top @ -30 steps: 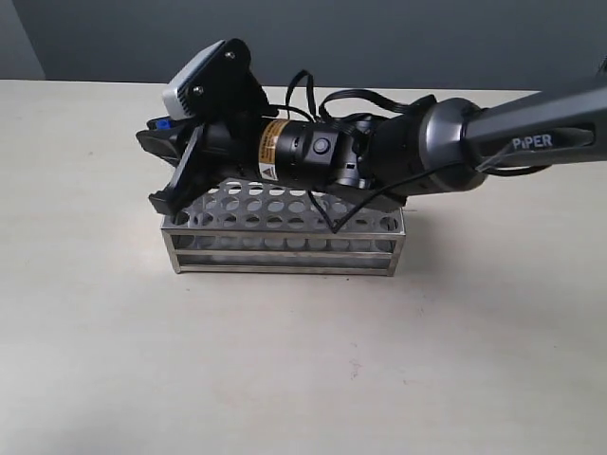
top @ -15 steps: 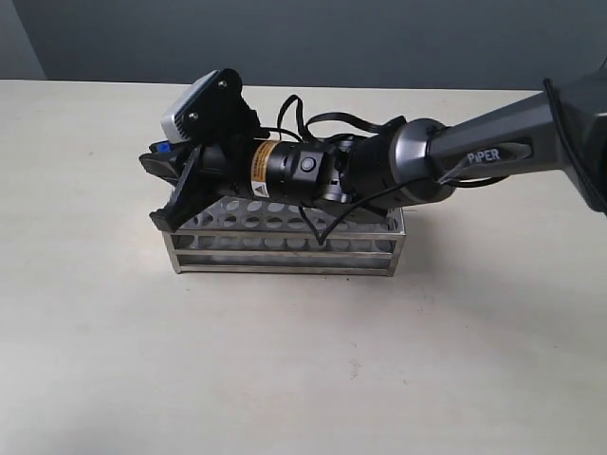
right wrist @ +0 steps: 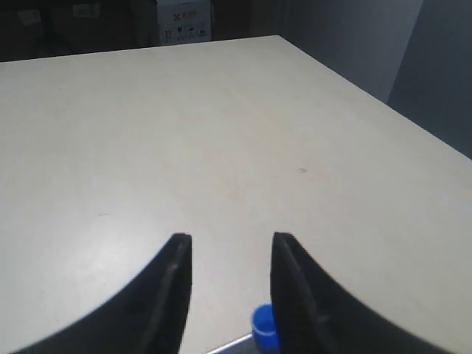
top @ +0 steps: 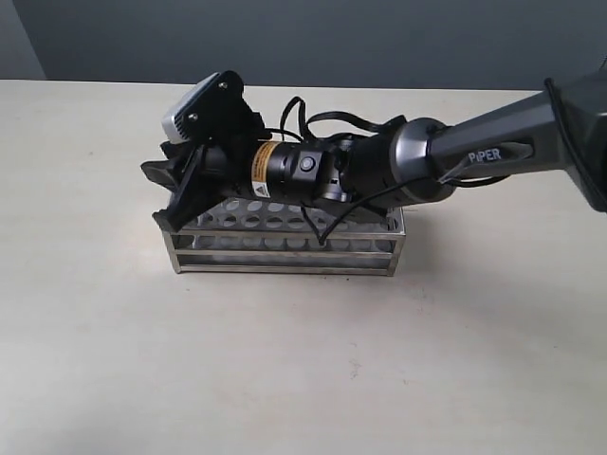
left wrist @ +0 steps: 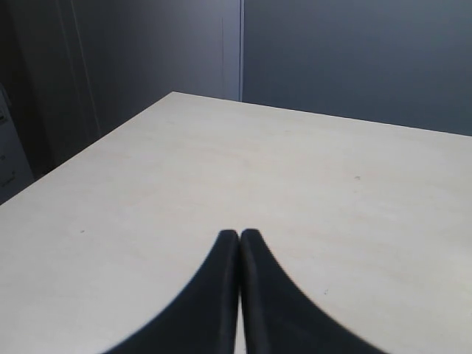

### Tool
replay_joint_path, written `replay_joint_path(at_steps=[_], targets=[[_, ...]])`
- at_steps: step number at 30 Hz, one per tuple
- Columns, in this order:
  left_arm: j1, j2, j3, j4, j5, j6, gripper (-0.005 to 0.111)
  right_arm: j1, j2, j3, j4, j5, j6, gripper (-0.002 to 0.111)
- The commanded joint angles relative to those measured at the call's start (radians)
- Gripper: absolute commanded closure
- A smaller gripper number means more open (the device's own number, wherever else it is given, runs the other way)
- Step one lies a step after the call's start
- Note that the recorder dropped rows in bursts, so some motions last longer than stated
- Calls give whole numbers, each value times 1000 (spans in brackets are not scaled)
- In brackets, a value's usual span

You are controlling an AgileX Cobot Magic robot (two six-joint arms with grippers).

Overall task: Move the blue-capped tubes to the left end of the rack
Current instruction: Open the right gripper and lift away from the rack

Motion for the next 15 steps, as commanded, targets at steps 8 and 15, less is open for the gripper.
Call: replay_joint_path(at_steps=[8, 15], targets=[[1, -4, -1, -4, 2, -2, 106, -154, -285, 20, 91, 202, -21, 72], [1, -4, -1, -5, 4, -2, 106, -281, -366, 220, 91, 133, -17, 72]])
